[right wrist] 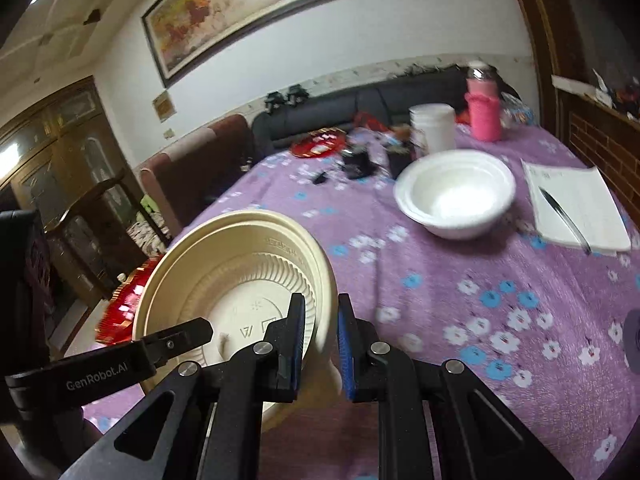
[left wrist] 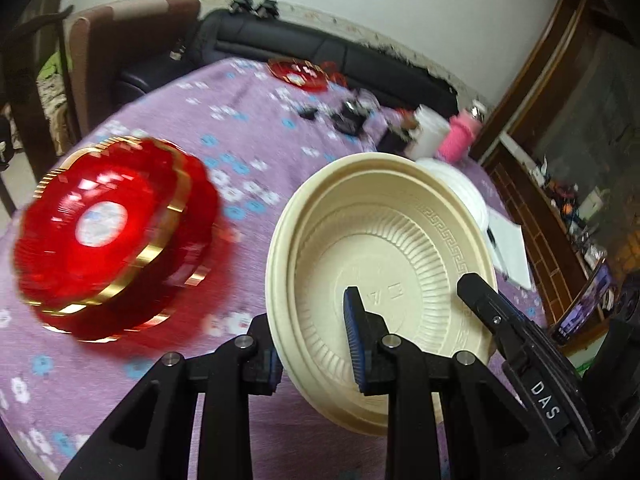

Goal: Organize plates and bowls
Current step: 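Carry the beige bowl over the red plates with right tool while left tool grips it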

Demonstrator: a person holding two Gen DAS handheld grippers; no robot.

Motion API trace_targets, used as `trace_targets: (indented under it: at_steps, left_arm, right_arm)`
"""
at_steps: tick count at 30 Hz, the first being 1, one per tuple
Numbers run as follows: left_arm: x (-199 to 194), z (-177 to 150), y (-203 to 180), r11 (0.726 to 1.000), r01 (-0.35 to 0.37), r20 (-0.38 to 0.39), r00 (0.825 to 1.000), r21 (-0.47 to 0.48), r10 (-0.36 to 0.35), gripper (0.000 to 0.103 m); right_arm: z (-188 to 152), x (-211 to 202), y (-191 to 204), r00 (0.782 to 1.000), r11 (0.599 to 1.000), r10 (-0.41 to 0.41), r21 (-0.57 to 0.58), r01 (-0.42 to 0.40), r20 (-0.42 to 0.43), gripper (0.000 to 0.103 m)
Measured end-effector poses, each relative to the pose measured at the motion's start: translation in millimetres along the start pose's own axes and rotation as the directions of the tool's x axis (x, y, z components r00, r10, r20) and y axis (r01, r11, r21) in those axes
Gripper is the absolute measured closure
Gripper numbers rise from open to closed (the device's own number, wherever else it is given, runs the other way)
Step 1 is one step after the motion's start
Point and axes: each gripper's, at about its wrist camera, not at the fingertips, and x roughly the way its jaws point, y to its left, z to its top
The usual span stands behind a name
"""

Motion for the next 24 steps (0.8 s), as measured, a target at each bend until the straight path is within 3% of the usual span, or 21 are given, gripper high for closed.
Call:
trace_targets:
  at_steps: [7, 14, 18, 24]
  left_arm:
    - [-43.5, 14.3, 51.4, 0.996, -0.055, 0.104, 0.993, -0.065, 0.062, 0.076]
    - [-60.1, 39.7, 116.6, 0.98, -0.136, 0.127, 0.98, -0.145, 0.155, 0.075]
    - [-47.7, 51.0, 143.4, 0.971, -0.174, 0.104, 0.976, -0.162, 0.193, 0.071]
    - [-20.4, 59.6, 175.8, 0.965, -0.167, 0.034, 0.984, -0.202, 0.178, 0.071]
  right_arm:
    - [16.9, 15.9, 70.0, 0.996, 0.994, 0.087, -0.067, -0.089, -0.035, 0.086]
    - [21.9, 64.2, 138.4, 0.985, 0.983, 0.134, -0.109, -0.146, -0.112, 0.085]
    - [19.4, 99.3, 160.5, 0.979, 0.984, 0.116, -0.115, -0.136, -0.166, 0.085]
    - [13.2, 129.8, 168.5, 0.971, 0.988, 0.08, -0.112, -0.108, -0.226, 0.085]
